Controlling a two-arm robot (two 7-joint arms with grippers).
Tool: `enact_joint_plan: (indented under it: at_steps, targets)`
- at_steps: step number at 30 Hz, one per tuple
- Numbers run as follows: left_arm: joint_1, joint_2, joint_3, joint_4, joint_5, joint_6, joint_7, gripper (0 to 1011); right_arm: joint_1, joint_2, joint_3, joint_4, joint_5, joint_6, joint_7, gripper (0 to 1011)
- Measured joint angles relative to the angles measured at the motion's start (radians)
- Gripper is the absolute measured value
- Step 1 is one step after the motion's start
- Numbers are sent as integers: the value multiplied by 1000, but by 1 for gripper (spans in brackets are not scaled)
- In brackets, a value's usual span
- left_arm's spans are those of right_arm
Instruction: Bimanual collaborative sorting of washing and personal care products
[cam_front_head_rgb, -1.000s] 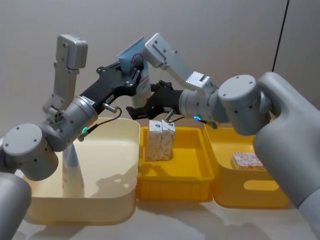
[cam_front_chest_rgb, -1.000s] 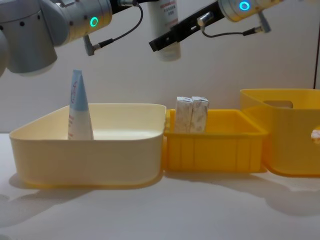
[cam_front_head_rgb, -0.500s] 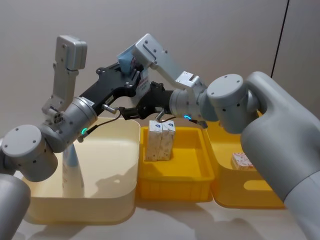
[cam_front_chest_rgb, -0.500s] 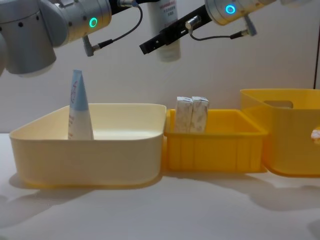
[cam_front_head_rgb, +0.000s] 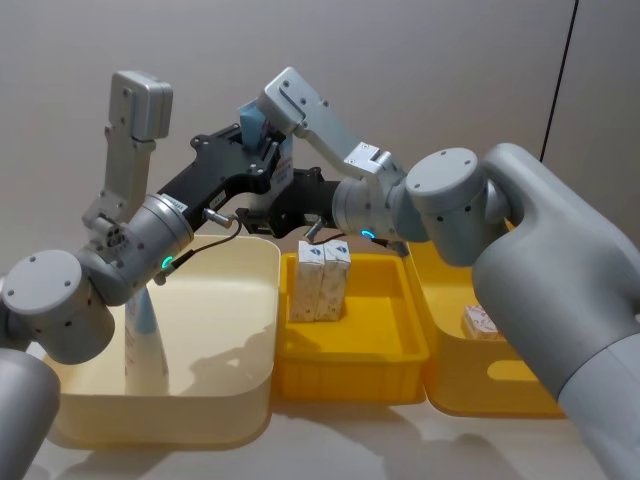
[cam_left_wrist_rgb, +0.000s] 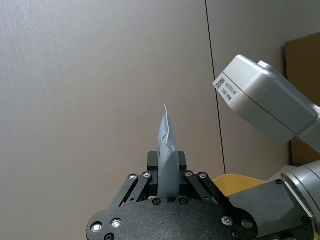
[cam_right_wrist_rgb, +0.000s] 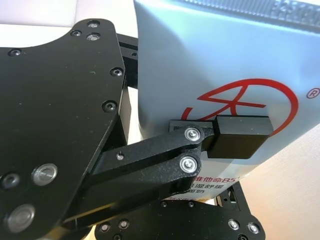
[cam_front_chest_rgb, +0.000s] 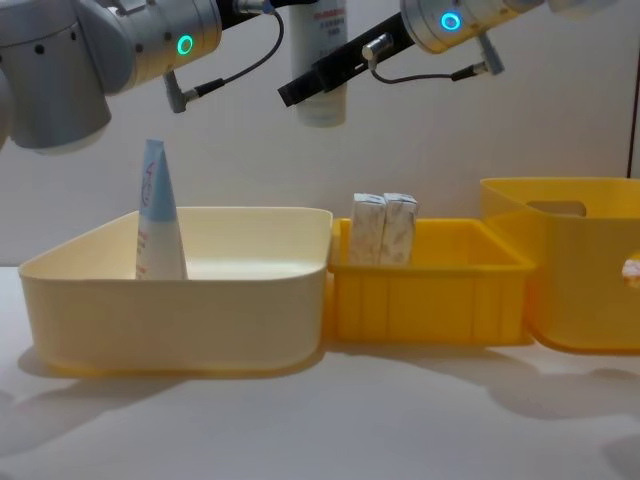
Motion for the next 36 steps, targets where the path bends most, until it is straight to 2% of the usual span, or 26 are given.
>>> enact_joint_plan:
  at_steps: [12, 23, 25, 26, 28, 30, 31, 32, 34, 36]
  targets:
    - [1, 0, 0, -1, 0, 0, 1, 199, 4, -6, 1, 11, -1, -3, -1, 640]
    - [1, 0, 0, -2, 0, -1, 1, 205, 5, -8, 1, 15, -1, -3, -2, 638]
    - [1, 0, 0, -2, 0, -1, 0, 268, 5, -8, 1, 16, -1, -3, -2, 638]
    - [1, 0, 0, -2, 0, -1, 0, 268, 5, -8, 1, 16, -1, -3, -2, 638]
    - [1, -1, 0, -2, 0, -1, 0, 359, 6, -9, 1, 16, -1, -3, -1, 638]
    - [1, 0, 0, -2, 0, -1, 0, 421, 6, -9, 1, 16, -1, -3, -1, 638]
    - [1, 0, 0, -2, 0, -1, 0, 421, 6, -9, 1, 17, -1, -3, -1, 638]
    - [1, 0, 0, -2, 0, -1, 0, 478, 6, -9, 1, 17, -1, -3, -1, 638]
    - [1, 0, 0, -2, 0, -1, 0, 515, 6, -9, 1, 17, -1, -3, -1, 638]
    - [1, 0, 0, -2, 0, -1, 0, 596, 6, -9, 1, 17, -1, -3, -1, 638]
